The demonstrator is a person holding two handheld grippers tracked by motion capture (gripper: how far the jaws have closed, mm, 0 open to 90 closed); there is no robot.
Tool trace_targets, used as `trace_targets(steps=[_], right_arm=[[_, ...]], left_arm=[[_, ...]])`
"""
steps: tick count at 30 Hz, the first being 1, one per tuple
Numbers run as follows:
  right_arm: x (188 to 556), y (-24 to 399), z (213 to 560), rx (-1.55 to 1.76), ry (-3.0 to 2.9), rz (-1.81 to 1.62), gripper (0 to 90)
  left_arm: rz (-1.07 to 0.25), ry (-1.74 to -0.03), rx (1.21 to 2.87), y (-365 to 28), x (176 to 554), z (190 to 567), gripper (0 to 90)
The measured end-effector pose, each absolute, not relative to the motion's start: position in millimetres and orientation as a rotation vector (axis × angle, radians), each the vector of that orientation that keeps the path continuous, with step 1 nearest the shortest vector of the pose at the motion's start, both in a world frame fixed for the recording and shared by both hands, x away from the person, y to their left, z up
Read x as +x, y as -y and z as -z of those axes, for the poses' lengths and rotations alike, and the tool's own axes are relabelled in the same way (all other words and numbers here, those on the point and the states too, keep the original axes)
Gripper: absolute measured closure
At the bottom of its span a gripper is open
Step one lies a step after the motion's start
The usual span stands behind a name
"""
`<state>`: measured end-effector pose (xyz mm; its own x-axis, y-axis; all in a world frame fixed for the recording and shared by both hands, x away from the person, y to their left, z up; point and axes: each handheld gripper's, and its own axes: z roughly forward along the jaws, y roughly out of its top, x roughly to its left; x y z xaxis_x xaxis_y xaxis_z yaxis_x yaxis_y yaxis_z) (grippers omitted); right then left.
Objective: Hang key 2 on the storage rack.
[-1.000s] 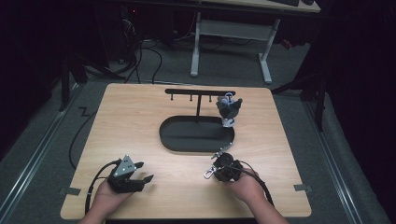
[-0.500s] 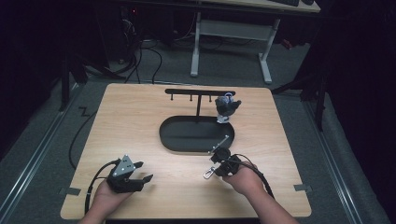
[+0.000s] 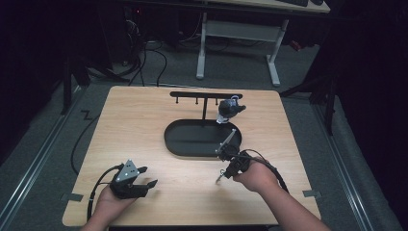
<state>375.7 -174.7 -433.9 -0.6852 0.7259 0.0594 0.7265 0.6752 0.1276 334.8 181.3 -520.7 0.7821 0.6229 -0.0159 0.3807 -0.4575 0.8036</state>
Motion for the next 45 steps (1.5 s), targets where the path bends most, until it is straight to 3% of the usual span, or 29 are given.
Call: trace_targets(steps=[22, 45], right_arm=[[389.7, 174.2, 363.5, -1.190, 2.889, 0.098, 89.3], [440.9, 175.2, 328.3, -1.278, 2.858, 0.141, 89.2]], left_arm=[[-0.352, -0.742, 2.102, -182.7, 334.9, 519.9, 35.8], [-0.352, -0.745, 2.093, -183.3, 334.5, 519.7, 35.8]])
